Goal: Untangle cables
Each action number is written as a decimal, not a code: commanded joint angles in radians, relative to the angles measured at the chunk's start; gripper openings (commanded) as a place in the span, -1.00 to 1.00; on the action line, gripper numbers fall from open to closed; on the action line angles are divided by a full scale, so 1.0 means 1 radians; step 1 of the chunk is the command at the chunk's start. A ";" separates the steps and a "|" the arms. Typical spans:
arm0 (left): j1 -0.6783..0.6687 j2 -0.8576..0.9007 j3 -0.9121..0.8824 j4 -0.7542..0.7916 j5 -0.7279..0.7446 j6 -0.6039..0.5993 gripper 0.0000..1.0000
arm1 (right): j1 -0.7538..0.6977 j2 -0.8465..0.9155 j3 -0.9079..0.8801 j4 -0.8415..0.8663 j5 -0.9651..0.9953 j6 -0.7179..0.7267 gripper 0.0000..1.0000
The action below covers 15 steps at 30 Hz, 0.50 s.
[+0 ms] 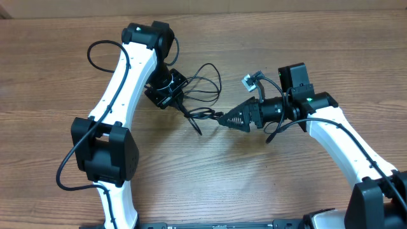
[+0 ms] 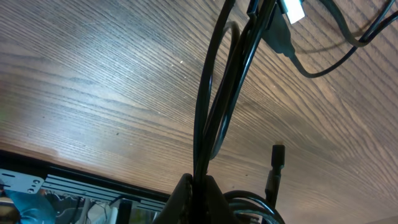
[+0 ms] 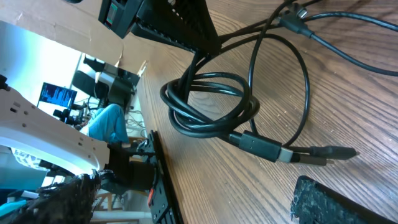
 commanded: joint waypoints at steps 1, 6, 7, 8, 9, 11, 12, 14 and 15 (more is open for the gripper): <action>-0.003 -0.006 0.024 -0.007 0.003 0.040 -0.92 | 0.004 0.001 0.006 -0.018 0.005 -0.016 0.91; -0.003 -0.006 0.024 -0.013 -0.006 0.094 -0.92 | 0.004 0.001 0.006 -0.011 0.052 -0.016 0.90; -0.003 -0.006 0.024 -0.013 -0.009 0.094 -0.92 | 0.004 0.001 0.006 -0.011 0.054 -0.016 0.90; -0.003 -0.006 0.024 -0.013 -0.013 0.094 -0.91 | 0.004 0.001 0.006 -0.011 0.054 -0.016 0.90; -0.005 -0.006 0.024 -0.013 -0.017 0.095 -0.92 | 0.004 0.001 0.006 -0.010 0.054 -0.016 0.91; -0.008 -0.006 0.024 -0.012 -0.022 0.098 -0.91 | 0.004 0.001 0.006 -0.011 0.066 -0.016 0.91; -0.010 -0.006 0.024 -0.012 -0.023 0.099 -0.92 | 0.004 0.001 0.006 -0.011 0.074 -0.016 0.91; -0.018 -0.006 0.024 -0.011 -0.023 0.099 -0.92 | 0.004 0.001 0.006 -0.011 0.101 -0.016 0.91; -0.021 -0.006 0.024 -0.010 -0.023 0.103 -0.92 | 0.004 0.001 0.006 -0.011 0.110 -0.016 0.91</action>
